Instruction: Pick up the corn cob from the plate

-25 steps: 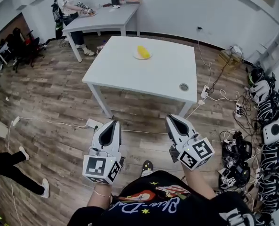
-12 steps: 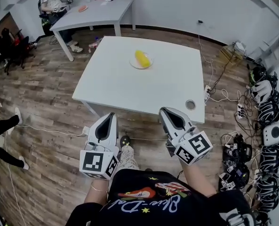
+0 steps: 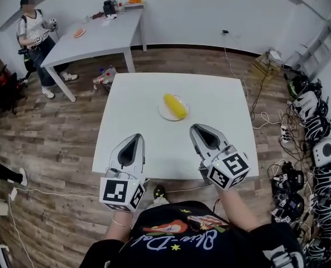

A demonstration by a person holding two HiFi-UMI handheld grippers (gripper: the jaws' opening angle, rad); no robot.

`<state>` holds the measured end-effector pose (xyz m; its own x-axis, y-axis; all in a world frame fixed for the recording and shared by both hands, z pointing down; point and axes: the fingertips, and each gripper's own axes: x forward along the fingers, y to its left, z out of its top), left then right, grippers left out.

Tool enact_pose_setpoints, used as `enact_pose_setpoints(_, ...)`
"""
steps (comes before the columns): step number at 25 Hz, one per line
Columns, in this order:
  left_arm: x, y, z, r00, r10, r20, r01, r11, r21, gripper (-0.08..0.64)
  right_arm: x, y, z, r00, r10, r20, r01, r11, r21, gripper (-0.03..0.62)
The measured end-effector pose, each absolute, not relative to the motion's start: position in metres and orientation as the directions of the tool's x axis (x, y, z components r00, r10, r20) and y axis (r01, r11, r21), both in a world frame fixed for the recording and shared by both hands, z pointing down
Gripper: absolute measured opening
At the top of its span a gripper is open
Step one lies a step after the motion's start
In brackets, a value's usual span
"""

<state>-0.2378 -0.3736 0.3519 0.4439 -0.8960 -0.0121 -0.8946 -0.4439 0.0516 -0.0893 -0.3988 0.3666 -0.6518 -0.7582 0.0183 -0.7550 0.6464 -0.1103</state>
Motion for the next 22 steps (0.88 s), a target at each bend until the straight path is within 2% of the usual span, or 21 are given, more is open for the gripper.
enact_pose_setpoints(6, -0.252, -0.441, 0.367, 0.502, -0.865, 0.022, -0.863, -0.498, 0.083, -0.002, -0.108, -0.470, 0.407, -0.606, -0.771, 0.197, -0.794, 0.603, -0.081, 0.017)
enact_pose_setpoints(12, -0.245, -0.480, 0.370, 0.502, -0.864, 0.037, -0.862, -0.496, 0.106, -0.003, -0.114, -0.545, 0.467, -0.596, -0.662, 0.455, -0.749, 0.662, -0.017, 0.018)
enact_pose_setpoints(15, -0.247, -0.490, 0.371, 0.492, -0.870, 0.044, -0.868, -0.486, 0.100, -0.003, -0.118, -0.582, 0.495, -0.572, -0.613, 0.545, -0.727, 0.686, 0.008, 0.021)
enact_pose_setpoints(16, -0.250, -0.493, 0.371, 0.482, -0.875, 0.046, -0.874, -0.476, 0.099, -0.002, -0.119, -0.593, 0.504, -0.564, -0.597, 0.570, -0.719, 0.695, 0.017, 0.035)
enact_pose_setpoints(18, -0.257, -0.500, 0.372, 0.456, -0.889, 0.047, -0.887, -0.450, 0.107, -0.002, -0.123, -0.612, 0.522, -0.550, -0.558, 0.622, -0.697, 0.716, 0.026, 0.127)
enact_pose_setpoints(22, -0.266, -0.511, 0.374, 0.420, -0.905, 0.064, -0.904, -0.411, 0.114, -0.003, -0.127, -0.641, 0.561, -0.502, -0.470, 0.726, -0.668, 0.744, 0.020, 0.189)
